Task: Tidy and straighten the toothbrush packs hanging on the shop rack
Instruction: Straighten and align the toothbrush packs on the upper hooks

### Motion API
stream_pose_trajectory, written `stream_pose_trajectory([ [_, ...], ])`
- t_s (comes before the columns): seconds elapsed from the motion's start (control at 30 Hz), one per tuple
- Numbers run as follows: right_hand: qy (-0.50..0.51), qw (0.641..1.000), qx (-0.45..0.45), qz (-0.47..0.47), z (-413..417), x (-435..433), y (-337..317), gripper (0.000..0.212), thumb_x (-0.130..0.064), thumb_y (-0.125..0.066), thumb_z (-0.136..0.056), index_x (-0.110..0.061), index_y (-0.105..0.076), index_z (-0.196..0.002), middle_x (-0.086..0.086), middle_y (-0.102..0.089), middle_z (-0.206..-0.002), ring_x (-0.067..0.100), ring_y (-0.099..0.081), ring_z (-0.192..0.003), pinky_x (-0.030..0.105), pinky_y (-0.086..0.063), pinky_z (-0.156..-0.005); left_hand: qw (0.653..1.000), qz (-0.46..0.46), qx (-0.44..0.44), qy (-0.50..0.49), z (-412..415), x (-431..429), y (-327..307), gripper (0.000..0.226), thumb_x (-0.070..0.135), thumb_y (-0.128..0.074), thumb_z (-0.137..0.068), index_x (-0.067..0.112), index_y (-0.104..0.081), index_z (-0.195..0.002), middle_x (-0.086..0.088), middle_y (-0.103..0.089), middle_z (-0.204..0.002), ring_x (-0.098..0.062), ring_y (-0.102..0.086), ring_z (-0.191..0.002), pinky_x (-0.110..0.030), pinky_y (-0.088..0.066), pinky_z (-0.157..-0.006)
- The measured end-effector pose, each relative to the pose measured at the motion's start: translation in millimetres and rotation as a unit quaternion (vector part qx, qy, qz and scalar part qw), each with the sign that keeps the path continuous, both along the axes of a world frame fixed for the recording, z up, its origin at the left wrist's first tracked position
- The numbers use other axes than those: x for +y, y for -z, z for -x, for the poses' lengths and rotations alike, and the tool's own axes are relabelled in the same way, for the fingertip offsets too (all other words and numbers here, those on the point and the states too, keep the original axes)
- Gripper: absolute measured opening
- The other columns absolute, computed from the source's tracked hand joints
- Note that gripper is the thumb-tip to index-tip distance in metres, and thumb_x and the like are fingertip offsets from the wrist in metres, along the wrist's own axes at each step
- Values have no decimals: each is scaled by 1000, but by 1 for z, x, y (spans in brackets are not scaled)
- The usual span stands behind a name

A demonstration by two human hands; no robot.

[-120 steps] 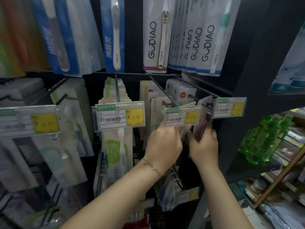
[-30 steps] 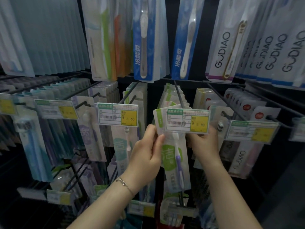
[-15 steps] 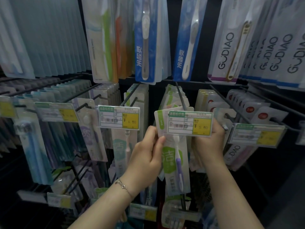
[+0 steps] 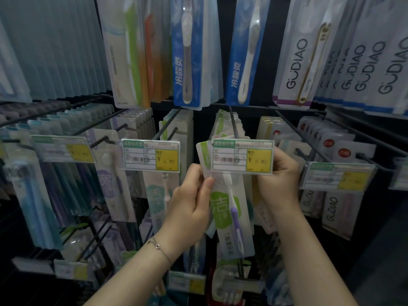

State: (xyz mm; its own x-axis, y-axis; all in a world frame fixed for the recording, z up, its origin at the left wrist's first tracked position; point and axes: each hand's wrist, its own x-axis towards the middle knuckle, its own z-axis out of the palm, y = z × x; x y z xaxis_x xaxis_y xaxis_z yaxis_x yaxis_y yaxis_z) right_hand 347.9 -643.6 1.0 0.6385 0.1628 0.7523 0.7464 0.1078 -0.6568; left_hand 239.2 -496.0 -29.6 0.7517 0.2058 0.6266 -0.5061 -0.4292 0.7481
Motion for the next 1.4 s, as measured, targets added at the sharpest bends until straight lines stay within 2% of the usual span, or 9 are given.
stream_pose_trajectory([
  [0.2, 39, 995, -75, 44, -7, -6, -3, 41, 8, -69, -86, -30, -71, -100, -12, -71, -94, 9, -69, -91, 30, -57, -75, 1000, 1, 3, 2, 2, -1, -2, 15, 28, -39, -103, 27, -53, -105, 9, -61, -71, -17, -53, -52, -50, -46, -48],
  [0.3, 63, 990, -115, 58, -8, -8, -6, 50, 5, -72, -84, -34, -64, -113, -15, -70, -93, 6, -69, -90, 28, -57, -74, 1000, 8, 9, 7, 2, -1, -2, 16, 29, -39, -103, 27, -53, -110, 11, -62, -71, -9, -53, -54, -45, -47, -49],
  [0.43, 57, 988, -117, 83, -14, -14, -10, 38, 1, -74, -85, -32, -71, -103, -13, -73, -89, 10, -70, -86, 35, -58, -69, 1000, 15, 11, 11, 2, -3, -3, 16, 30, -39, -101, 30, -53, -109, 9, -63, -74, -7, -53, -55, -41, -47, -49],
  [0.63, 28, 985, -69, 154, -10, -10, -23, 30, -7, -77, -82, -33, -64, -76, -32, -66, -73, -11, -63, -70, 6, -43, -58, 1000, 16, 1, 11, 3, -5, -2, 15, 28, -39, -102, 22, -53, -103, 6, -63, -74, -8, -54, -56, -40, -47, -49],
  [0.7, 19, 987, -68, 142, -8, -8, -15, 27, -7, -77, -80, -28, -63, -71, -27, -67, -72, -9, -63, -69, 6, -43, -57, 1000, 13, 2, 10, 4, -5, -5, 14, 25, -39, -103, 24, -53, -99, 9, -63, -72, -7, -54, -55, -40, -47, -47],
  [0.8, -10, 992, -35, 122, -6, -6, -1, 11, -6, -77, -80, -16, -73, -82, -10, -72, -81, -2, -67, -78, 16, -52, -64, 1000, 11, 10, 15, 8, -8, -9, 15, 22, -39, -103, 24, -51, -97, 18, -64, -71, -2, -58, -57, -21, -45, -53],
  [1.03, 35, 994, -5, 105, 17, -8, 20, 52, 8, -56, -91, -44, -57, -96, -48, -60, -89, -26, -56, -89, -3, -40, -72, 998, 22, 23, 49, 14, -5, -17, 15, 13, -39, -102, 20, -49, -93, 24, -59, -64, 4, -52, -51, -8, -38, -51],
  [1.23, 71, 994, 22, 80, 14, -17, 39, 29, -7, -58, -96, -20, -66, -120, -36, -66, -102, -9, -62, -102, 7, -47, -83, 996, 40, 15, 76, 16, -4, -19, 16, 14, -39, -102, 12, -54, -105, 23, -64, -79, 7, -57, -64, -8, -43, -58],
  [1.4, 85, 994, 50, 45, 15, -21, 43, 19, -16, -59, -96, -19, -67, -113, -21, -70, -98, -1, -66, -93, 14, -51, -77, 994, 71, 34, 78, 8, -18, -16, 19, 6, -38, -104, 18, -53, -103, 25, -63, -73, 8, -57, -61, -6, -43, -58],
])
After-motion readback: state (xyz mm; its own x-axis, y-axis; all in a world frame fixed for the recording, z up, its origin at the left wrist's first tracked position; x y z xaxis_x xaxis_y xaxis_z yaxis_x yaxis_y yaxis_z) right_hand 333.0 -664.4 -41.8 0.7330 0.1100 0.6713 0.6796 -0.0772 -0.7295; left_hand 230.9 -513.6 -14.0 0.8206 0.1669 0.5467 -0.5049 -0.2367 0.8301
